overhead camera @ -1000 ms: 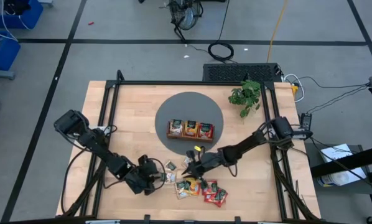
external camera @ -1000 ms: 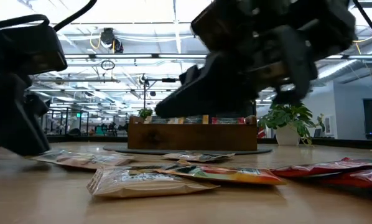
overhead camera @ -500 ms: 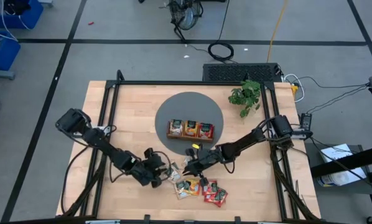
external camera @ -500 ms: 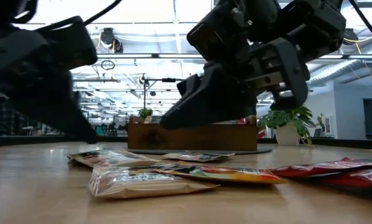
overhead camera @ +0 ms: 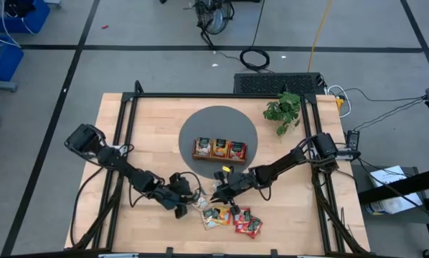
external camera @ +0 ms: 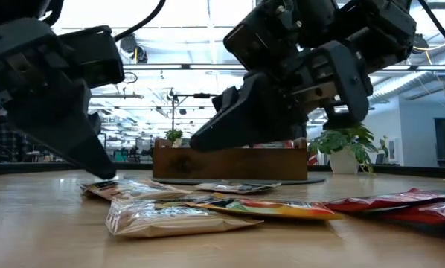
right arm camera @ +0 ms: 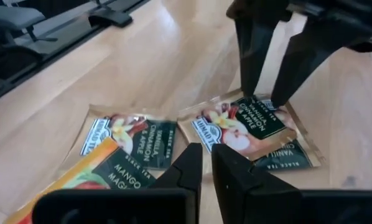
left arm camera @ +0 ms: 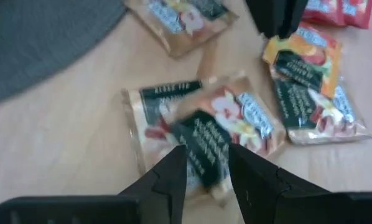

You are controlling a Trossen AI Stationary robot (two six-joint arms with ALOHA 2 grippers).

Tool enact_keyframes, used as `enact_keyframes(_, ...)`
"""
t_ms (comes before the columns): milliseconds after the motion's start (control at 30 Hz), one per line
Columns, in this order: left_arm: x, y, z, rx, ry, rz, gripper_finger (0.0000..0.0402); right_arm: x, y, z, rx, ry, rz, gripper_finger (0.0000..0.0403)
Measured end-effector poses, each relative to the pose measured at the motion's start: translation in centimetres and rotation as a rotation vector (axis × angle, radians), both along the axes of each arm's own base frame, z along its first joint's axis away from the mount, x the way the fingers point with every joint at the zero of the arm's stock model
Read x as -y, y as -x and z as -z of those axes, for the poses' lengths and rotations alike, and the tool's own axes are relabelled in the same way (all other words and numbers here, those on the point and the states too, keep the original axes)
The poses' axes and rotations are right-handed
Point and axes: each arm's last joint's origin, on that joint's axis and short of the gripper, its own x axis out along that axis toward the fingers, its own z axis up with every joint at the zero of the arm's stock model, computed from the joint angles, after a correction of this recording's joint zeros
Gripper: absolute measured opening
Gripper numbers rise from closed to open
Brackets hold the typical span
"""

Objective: Pick & Place Tea
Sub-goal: Put the brown tea bag into the left section of the wooden organizer

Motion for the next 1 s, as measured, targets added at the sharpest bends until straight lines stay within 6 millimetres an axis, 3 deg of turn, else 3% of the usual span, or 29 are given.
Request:
enact_keyframes(233, -0.2, 0.0, 0.1, -0.003, -0.012, -0.039, 0.0122, -0.1, 0.0, 0.1, -0.001, -0.017, 0.006, 0.0005)
enact_keyframes(500, -0.3, 0.1, 0.1, -0.012, 0.03, -0.087, 0.0122, -0.9, -1.3, 3.1, -0.026, -0.033, 0.006, 0.0001)
enact_keyframes(1000, 0.0, 0.2, 0.2, -0.029, 0.083, -0.075, 0.0122, -0.4, -1.9, 3.5, -0.107, 0.008, 0.07, 0.0)
